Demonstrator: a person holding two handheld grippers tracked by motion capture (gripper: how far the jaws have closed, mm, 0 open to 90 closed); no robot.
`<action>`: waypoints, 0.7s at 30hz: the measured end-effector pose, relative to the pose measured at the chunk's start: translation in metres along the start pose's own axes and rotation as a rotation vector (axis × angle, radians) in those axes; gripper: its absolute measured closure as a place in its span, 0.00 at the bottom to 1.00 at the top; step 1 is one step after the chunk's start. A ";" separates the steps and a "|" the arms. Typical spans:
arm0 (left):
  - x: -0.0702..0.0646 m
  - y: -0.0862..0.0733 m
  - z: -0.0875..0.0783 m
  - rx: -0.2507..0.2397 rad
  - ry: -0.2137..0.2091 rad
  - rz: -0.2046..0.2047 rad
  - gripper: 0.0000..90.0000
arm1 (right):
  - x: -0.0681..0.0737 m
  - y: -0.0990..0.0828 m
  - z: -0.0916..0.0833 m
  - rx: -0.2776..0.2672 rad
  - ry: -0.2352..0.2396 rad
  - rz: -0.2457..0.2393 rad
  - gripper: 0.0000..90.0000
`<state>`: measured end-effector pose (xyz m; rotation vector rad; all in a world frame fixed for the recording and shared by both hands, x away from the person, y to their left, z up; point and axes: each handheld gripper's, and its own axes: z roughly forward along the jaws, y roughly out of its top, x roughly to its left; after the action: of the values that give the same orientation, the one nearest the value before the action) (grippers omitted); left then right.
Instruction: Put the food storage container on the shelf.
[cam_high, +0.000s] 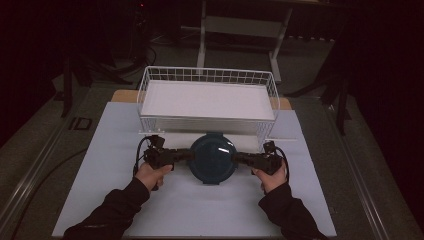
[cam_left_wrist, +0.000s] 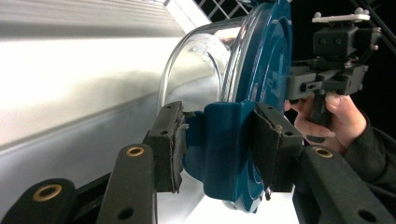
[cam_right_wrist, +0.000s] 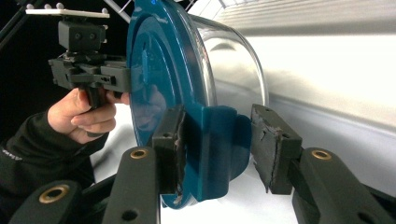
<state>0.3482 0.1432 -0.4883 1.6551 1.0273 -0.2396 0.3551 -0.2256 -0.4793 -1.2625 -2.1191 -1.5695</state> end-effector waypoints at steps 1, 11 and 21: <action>0.002 0.001 0.001 0.000 0.002 -0.004 0.63 | -0.003 0.001 0.001 -0.001 0.004 0.000 0.63; 0.019 0.009 0.015 -0.030 0.030 0.017 0.63 | -0.024 0.009 0.012 -0.021 -0.013 0.006 0.63; 0.034 0.009 0.021 -0.075 0.048 0.043 0.63 | -0.032 0.015 0.022 -0.041 -0.050 -0.007 0.63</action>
<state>0.3825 0.1421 -0.5105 1.6197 1.0231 -0.1317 0.3918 -0.2219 -0.4980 -1.3218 -2.1340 -1.6089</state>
